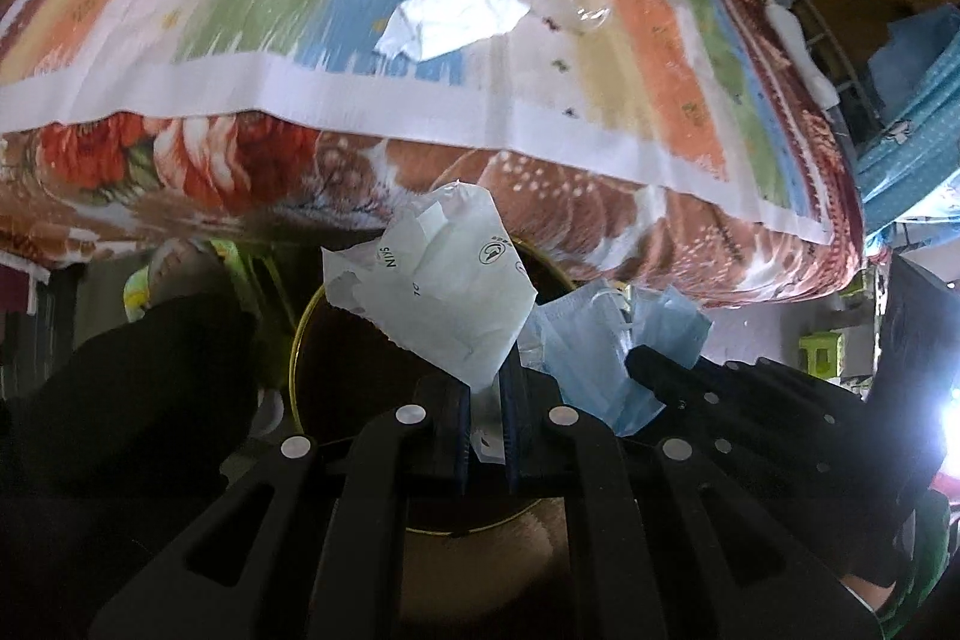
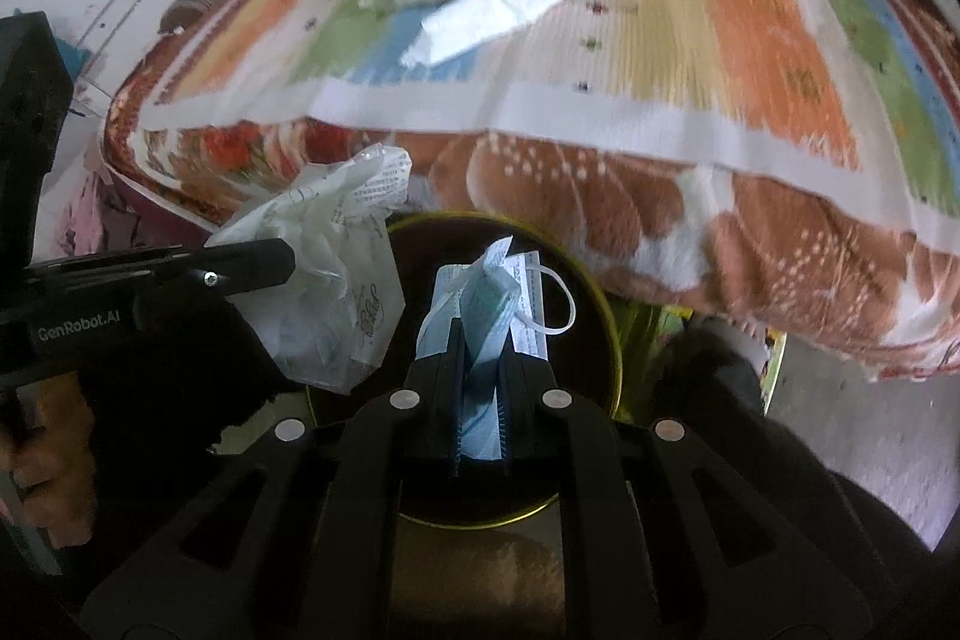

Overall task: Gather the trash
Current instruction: 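Open both tools over the bin to drop the bag and mask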

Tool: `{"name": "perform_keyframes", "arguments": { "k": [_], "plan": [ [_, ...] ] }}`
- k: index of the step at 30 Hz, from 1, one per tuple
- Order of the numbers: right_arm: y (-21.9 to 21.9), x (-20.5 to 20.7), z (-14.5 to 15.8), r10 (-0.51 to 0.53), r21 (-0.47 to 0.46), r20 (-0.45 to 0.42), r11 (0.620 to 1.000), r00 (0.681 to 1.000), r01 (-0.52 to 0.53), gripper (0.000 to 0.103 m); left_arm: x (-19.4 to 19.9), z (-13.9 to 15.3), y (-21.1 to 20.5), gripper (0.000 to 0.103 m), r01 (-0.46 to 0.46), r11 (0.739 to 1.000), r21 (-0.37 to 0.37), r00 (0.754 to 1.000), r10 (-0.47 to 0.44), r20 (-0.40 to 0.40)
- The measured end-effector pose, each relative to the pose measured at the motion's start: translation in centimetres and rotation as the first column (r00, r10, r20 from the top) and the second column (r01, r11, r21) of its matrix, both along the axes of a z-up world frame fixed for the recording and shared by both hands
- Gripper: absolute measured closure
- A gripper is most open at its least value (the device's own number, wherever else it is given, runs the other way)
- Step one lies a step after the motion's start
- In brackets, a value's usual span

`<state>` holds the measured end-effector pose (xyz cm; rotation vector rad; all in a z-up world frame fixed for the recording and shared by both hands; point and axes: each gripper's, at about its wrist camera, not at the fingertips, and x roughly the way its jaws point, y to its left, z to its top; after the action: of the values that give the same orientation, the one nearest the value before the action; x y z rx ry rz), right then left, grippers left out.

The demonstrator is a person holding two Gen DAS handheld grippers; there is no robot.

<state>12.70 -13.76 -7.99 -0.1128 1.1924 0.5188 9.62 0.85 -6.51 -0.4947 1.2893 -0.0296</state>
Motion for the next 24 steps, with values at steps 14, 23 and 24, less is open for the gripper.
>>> {"name": "perform_keyframes", "arguments": {
  "k": [14, 23, 24],
  "plan": [
    [-0.9, 0.9, -0.7, -0.064, 0.003, -0.03, 0.998, 0.998, 0.064, 0.056, 0.2, -0.8, 1.5, 0.052, -0.077, 0.997, -0.017, 0.996, 0.076, -0.039],
    [-0.7, 0.8, 0.3, -0.056, 0.017, 0.012, 0.998, 0.998, 0.056, 0.043, 0.6, 1.7, 3.3, 0.036, -0.141, 0.99, -0.003, 0.988, 0.141, 0.057],
    [-0.7, 0.8, 0.4, -0.056, 0.021, 0.016, 0.998, 0.998, 0.056, 0.042, 0.7, 2.2, 3.8, 0.035, -0.157, 0.988, 0.001, 0.985, 0.156, 0.078]
  ]
}}
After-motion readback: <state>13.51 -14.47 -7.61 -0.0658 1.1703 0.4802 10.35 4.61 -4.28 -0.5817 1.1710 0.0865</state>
